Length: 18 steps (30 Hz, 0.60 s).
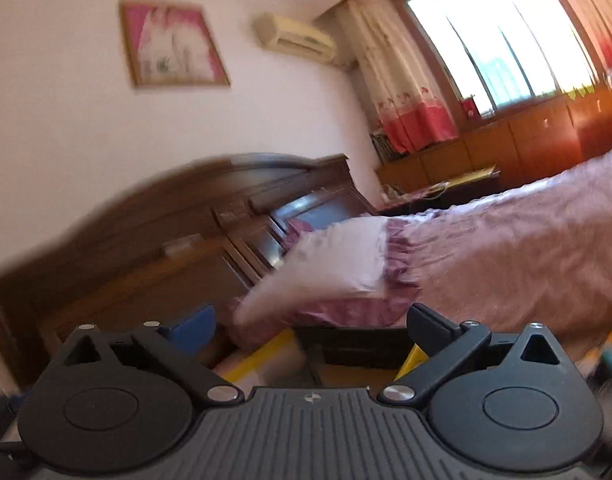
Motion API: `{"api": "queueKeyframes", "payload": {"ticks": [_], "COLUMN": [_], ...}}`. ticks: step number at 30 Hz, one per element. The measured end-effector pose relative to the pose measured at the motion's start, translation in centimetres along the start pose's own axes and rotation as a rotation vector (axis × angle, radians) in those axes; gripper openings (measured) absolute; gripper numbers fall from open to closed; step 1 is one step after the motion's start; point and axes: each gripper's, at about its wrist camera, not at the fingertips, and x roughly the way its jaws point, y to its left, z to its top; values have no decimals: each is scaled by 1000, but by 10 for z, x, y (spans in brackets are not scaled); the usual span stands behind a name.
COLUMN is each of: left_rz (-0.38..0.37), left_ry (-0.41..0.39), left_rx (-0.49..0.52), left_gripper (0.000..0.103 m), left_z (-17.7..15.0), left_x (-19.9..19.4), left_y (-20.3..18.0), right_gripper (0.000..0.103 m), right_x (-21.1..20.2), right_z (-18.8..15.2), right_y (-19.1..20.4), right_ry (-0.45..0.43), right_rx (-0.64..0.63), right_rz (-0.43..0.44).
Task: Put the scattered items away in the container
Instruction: 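Carry the dark tray to the yellow box and open the left tool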
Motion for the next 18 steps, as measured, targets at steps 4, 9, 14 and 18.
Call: {"api": "queueKeyframes", "payload": {"ticks": [4, 9, 14, 18], "left_rz": [26, -4, -99, -329], "left_ry": [-116, -55, -21, -23], "left_rx": [22, 18, 181, 63], "left_gripper": [103, 103, 103, 103], "left_z": [-52, -116, -123, -115], "left_x": [-55, -85, -76, -73], "left_y": [-26, -94, -168, -215], "right_gripper": [103, 103, 103, 71], "right_x": [-73, -155, -218, -249], "right_z": [-66, -148, -147, -115], "right_y": [-60, -92, -105, -110], "right_ry": [35, 231, 185, 126], "right_rx": [100, -126, -386, -370], "right_rz": [-135, -261, -368, -422]}}
